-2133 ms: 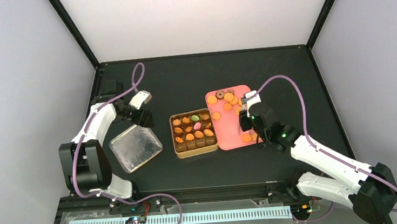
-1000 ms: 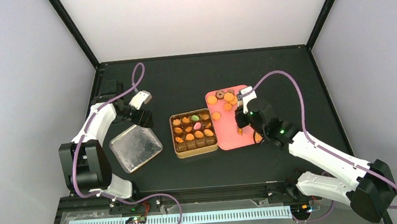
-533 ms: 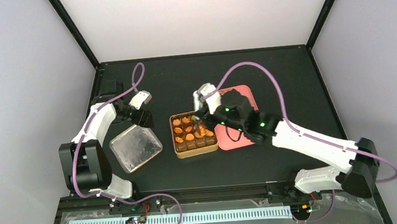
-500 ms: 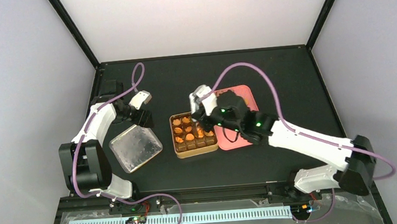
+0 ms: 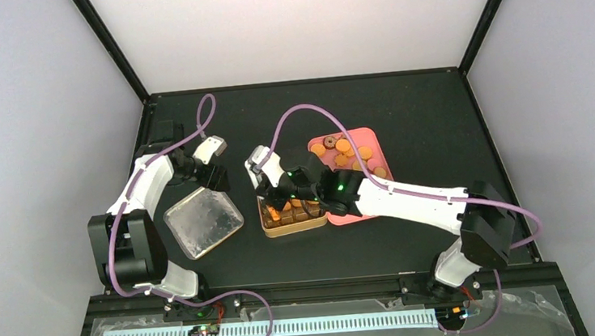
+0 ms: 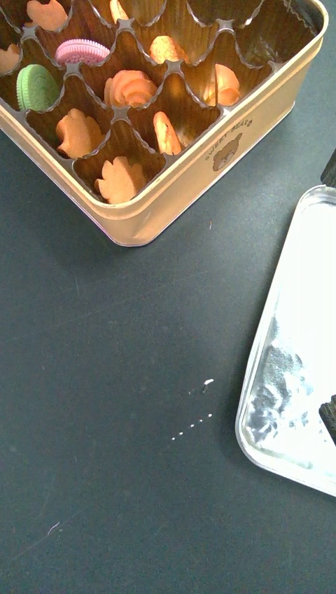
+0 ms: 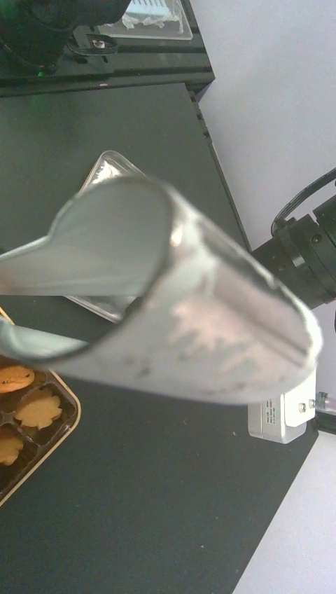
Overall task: Pack the cookies
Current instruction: Place the fake cookies in the empty pocket of the box.
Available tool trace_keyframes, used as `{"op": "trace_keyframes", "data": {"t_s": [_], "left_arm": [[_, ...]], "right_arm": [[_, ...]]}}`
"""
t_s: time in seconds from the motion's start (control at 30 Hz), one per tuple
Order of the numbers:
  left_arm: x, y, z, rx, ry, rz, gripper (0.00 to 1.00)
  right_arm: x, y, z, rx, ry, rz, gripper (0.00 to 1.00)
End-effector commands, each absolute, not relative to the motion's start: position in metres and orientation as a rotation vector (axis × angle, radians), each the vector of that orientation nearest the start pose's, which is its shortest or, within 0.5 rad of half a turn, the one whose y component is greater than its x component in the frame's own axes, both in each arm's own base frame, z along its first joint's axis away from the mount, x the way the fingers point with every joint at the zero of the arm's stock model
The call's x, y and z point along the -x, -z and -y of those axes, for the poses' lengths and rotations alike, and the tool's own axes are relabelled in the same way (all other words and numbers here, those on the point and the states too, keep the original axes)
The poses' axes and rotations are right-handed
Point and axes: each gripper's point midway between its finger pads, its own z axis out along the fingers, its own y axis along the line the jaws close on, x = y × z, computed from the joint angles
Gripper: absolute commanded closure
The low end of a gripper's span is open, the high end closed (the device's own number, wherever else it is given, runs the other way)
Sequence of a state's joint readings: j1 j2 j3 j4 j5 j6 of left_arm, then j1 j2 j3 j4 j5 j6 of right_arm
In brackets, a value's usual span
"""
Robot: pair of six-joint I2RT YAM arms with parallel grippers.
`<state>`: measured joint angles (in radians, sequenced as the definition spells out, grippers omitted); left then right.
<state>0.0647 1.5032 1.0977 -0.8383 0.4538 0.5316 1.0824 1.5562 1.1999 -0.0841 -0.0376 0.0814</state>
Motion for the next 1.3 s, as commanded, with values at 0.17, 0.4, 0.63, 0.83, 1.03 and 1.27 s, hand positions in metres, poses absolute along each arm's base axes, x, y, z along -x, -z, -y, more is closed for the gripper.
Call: {"op": "trace_keyframes", "data": {"t_s": [0.17, 0.4, 0.63, 0.83, 1.03, 1.27], "left_arm": [[-0.332, -0.130, 0.054, -0.721, 0.464, -2.533, 0.20], [-0.333, -0.130, 0.055, -0.720, 0.467, -2.530, 0.20], [-0.332, -0.130, 0.055, -0.725, 0.465, -2.529, 0.20], [-0.332, -0.130, 0.056, -0.724, 0.475, -2.530, 0.20], [-0.331, -0.130, 0.056, -0.723, 0.476, -2.530, 0.20], [-0.332, -0.131, 0.056, -0.724, 0.476, -2.528, 0.20]], "right_arm": [[-0.230, -0.264, -0.452, 1.009, -0.793, -1.716, 0.89], [-0.239, -0.258, -0.453, 0.983, -0.757, -1.714, 0.83], [-0.239, -0.256, -0.454, 0.987, -0.745, -1.717, 0.81], [-0.239, -0.256, -0.449, 0.978, -0.742, -1.723, 0.77], [-0.240, -0.261, -0.447, 0.968, -0.733, -1.715, 0.75], [-0.238, -0.271, -0.441, 0.961, -0.733, -1.696, 0.76]]}}
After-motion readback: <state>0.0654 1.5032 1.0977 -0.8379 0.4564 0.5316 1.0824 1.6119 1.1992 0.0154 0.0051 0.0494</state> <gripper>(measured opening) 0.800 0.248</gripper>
